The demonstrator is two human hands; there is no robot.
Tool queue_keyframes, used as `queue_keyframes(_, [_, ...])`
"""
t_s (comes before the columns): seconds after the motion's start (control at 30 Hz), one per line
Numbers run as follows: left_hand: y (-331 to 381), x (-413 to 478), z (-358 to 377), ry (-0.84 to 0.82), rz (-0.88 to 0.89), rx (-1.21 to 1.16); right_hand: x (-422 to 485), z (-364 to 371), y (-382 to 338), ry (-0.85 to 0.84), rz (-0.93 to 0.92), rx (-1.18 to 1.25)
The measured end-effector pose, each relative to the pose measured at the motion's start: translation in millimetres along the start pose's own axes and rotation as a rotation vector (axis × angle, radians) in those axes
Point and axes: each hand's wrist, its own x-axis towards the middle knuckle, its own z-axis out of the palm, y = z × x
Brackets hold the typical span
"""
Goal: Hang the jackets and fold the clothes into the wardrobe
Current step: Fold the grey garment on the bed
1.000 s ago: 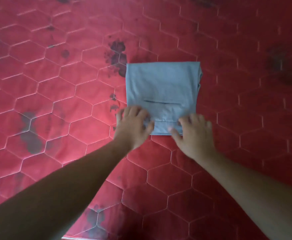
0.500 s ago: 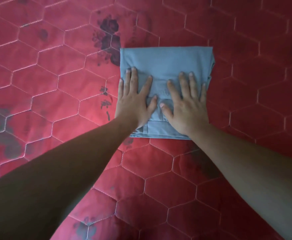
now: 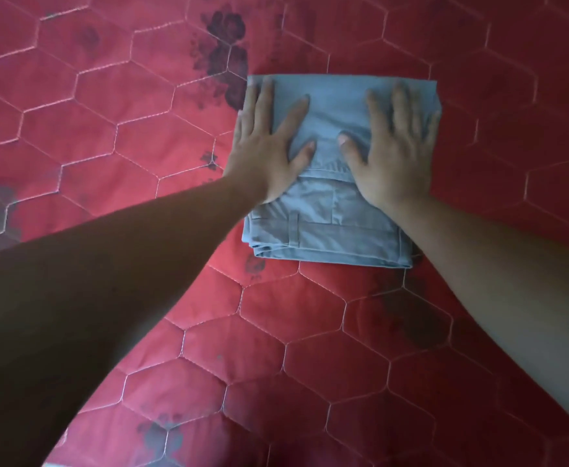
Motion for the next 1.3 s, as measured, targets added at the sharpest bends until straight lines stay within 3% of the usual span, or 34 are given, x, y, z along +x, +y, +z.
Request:
queue_keyframes(0.2, [9,-62,-11,0.056,-0.335,-0.543,-61,-26,-4,0.019,0.44,0.526])
queue_keyframes(0.3, [7,-76,-20,0.036,-0.562,-0.991,-76,-38,-4,-0.051,0.699,0.779])
queue_keyframes(0.4, [2,-64,-34,-0.07,-0.818,-1.3,-62,-56,9,-0.261,0.957,1.173])
queue_keyframes(0.47, [2,-62,-48,-0.21,-0.867,-1.401,-58,-78,12,-0.484,1.017,1.304])
queue_keyframes(0.6, [8,-81,-83,-0.342,-0.795,-1.514,-69,-125,2,-0.644,1.021,1.367])
queue_keyframes(0.9, [36,-168,-262,-0.426,-0.622,-1.624,-121,-308,-72,-0.573,1.054,1.531])
queue_keyframes(1.13, [55,-237,-428,-0.346,-0.485,-1.554,-154,-447,-156,-0.267,0.786,1.413])
queue_keyframes(1.3, [67,-304,-510,-0.24,-0.435,-1.524,-168,-520,-202,-0.293,0.456,1.364])
